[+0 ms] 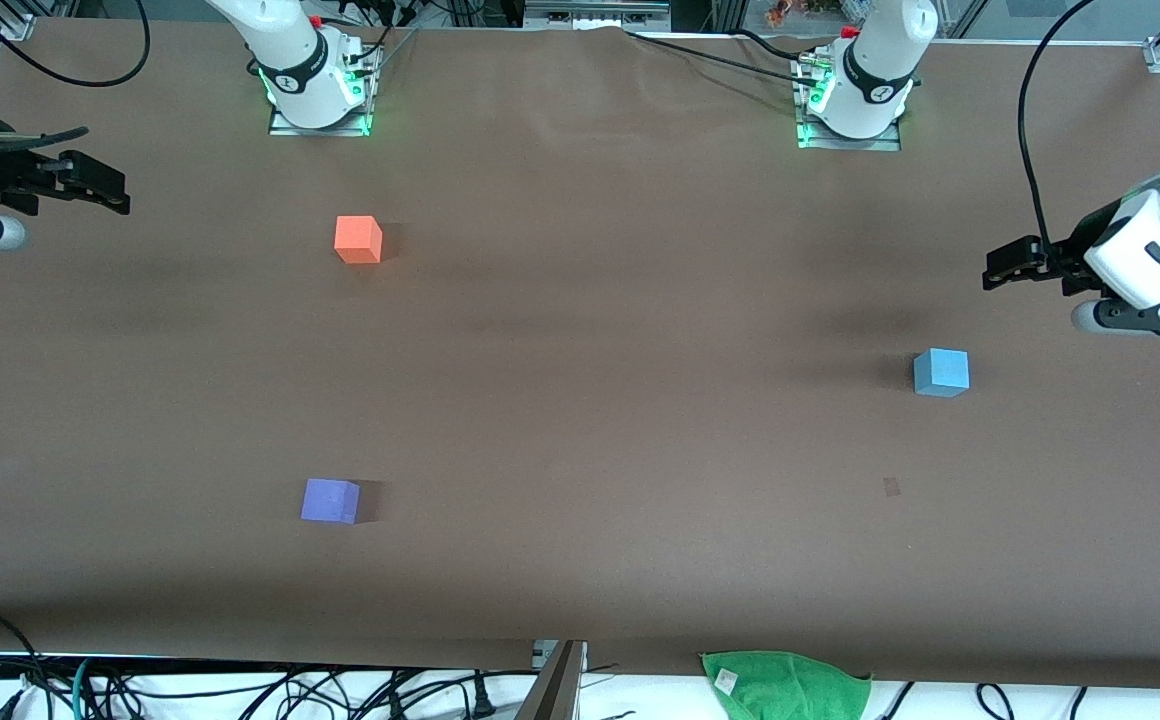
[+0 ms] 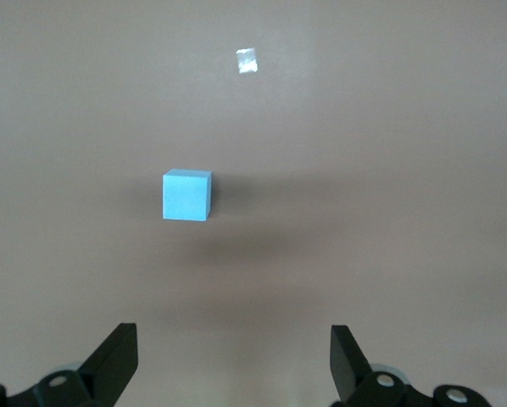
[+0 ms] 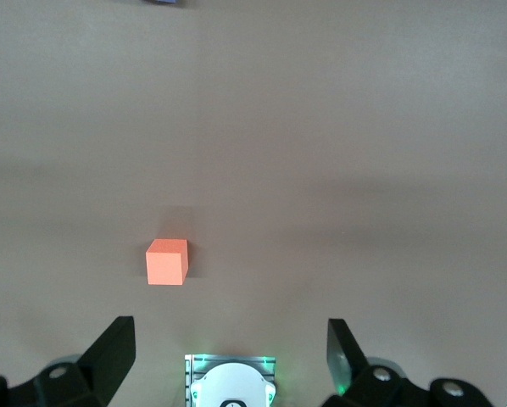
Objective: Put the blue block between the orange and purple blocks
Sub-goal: 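Lower the open left gripper over the light-blue block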
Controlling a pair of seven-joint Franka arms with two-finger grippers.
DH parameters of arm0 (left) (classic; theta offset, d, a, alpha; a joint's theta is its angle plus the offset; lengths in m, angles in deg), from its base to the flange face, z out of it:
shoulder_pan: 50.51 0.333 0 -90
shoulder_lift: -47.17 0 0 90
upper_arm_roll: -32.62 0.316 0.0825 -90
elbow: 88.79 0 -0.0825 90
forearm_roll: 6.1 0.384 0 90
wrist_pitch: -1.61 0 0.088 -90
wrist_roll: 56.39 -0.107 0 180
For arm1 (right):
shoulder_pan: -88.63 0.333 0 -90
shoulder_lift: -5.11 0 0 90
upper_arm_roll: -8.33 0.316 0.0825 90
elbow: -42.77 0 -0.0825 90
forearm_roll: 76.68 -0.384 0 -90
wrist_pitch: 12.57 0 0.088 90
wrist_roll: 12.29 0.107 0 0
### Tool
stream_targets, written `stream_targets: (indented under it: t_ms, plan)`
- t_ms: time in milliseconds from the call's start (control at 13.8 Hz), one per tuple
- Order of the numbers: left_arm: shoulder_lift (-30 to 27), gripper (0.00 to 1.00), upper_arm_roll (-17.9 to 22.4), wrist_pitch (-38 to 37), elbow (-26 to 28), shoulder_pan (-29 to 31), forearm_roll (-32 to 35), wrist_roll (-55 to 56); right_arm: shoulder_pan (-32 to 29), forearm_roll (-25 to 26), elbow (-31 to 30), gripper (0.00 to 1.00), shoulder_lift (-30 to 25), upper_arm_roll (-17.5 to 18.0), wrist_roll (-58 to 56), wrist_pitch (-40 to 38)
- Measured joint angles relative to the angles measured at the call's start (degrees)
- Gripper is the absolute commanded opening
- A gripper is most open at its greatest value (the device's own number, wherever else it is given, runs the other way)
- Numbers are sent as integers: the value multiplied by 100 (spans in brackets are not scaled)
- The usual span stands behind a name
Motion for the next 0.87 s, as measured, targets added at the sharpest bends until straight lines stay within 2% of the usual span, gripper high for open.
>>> stream_targets:
  t_ms: [145, 291, 436, 582, 873]
  plan:
    - [329, 100, 6, -1, 35, 83, 418, -21, 0, 0, 0, 100, 0, 0, 0, 1]
    - [747, 100, 6, 97, 94, 123, 565, -133, 0, 0, 1, 100, 0, 0, 0, 2]
    - [1160, 100, 6, 555, 181, 151, 619, -245, 0, 0, 1, 100, 0, 0, 0, 2]
    - [1418, 100, 8, 1271, 502, 252, 654, -276, 0, 0, 2, 100, 0, 0, 0, 3]
    - [1528, 100, 9, 3375, 1649, 473, 657, -617, -1, 0, 2, 100, 0, -1, 0, 3]
